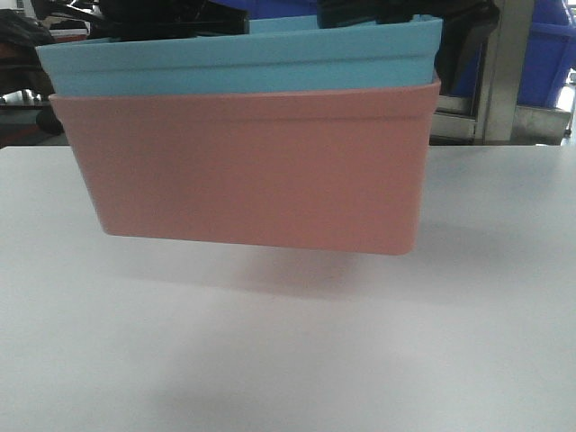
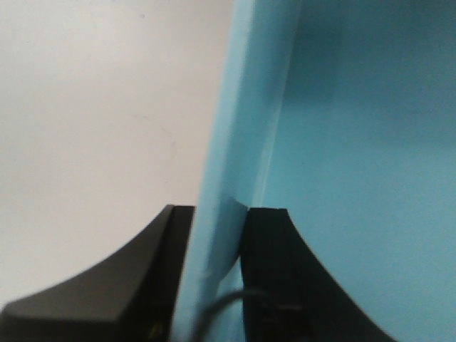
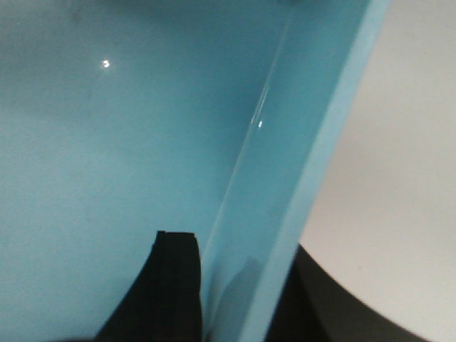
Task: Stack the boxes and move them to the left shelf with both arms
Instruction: 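Hold the lifted stack steady with both grippers while the base turns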
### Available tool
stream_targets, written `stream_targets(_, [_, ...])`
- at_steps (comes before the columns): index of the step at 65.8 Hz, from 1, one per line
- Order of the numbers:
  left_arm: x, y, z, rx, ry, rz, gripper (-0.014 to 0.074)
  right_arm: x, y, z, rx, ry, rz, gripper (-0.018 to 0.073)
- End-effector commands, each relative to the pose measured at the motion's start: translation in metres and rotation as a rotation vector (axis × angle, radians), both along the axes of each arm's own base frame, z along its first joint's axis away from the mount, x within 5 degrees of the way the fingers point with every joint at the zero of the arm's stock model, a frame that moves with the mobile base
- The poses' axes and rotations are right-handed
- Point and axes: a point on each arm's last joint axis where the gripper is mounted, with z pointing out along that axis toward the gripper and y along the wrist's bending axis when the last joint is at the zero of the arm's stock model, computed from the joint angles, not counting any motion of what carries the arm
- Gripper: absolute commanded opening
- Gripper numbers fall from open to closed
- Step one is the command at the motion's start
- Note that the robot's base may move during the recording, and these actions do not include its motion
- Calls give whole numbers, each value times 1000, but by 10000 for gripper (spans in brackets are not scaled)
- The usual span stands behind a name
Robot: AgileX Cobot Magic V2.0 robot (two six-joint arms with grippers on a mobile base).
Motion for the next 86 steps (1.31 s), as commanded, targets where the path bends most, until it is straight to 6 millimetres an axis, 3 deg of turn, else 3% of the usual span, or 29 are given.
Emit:
stream_targets(1, [-18,-29,45,-269,-136,-72,-3,-4,22,38,238,-183,70,57])
stream_targets(86, [-18,-29,45,-271,-135,-72,-3,-4,21,37,236,-181,69,57])
